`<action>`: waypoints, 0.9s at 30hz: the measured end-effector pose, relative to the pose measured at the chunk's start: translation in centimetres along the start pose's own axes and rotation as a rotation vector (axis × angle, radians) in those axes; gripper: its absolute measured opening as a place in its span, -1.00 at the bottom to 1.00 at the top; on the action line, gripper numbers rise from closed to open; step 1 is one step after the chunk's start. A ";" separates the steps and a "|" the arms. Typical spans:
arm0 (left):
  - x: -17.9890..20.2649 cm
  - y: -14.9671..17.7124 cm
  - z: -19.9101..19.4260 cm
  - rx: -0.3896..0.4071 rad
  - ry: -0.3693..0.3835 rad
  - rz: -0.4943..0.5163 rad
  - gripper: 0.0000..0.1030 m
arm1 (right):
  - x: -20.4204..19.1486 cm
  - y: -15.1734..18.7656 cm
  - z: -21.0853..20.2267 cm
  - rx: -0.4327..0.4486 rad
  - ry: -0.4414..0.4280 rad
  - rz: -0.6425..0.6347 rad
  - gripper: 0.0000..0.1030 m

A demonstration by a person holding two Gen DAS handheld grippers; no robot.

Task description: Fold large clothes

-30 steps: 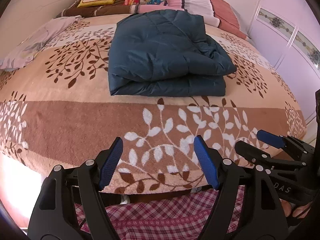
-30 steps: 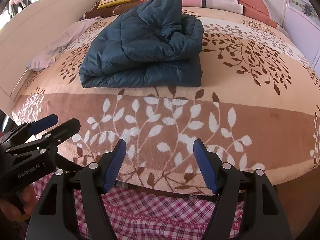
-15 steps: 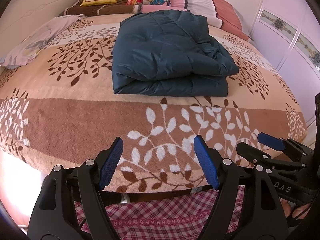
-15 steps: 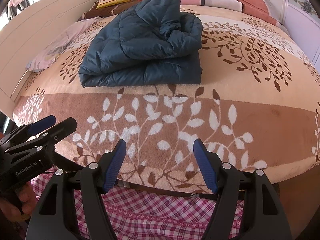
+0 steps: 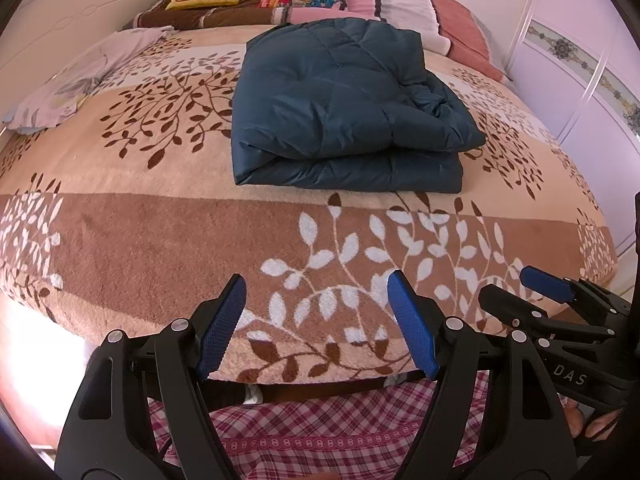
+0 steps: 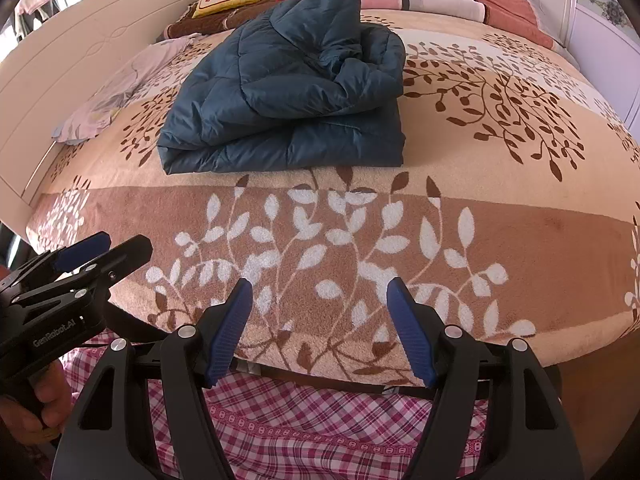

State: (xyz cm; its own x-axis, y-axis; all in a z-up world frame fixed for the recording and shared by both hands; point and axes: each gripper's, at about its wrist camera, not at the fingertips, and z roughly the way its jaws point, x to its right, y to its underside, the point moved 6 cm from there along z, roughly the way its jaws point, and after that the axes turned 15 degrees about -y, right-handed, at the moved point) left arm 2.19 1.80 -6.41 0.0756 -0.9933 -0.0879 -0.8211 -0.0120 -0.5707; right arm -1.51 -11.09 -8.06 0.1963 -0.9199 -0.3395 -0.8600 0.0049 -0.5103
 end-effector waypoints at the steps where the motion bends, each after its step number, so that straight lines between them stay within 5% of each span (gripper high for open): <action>1: 0.0 0.0 0.0 0.000 0.000 -0.001 0.41 | 0.0 0.0 0.0 0.000 0.000 0.000 0.33; 27: -0.2 0.0 -0.1 0.004 -0.020 -0.006 0.39 | -0.2 0.0 0.0 0.001 -0.001 -0.003 0.33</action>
State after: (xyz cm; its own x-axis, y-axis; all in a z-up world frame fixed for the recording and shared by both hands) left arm 2.08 1.94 -6.32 0.0921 -0.9907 -0.1006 -0.8184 -0.0178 -0.5744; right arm -1.50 -10.90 -8.00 0.1996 -0.9194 -0.3388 -0.8588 0.0023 -0.5123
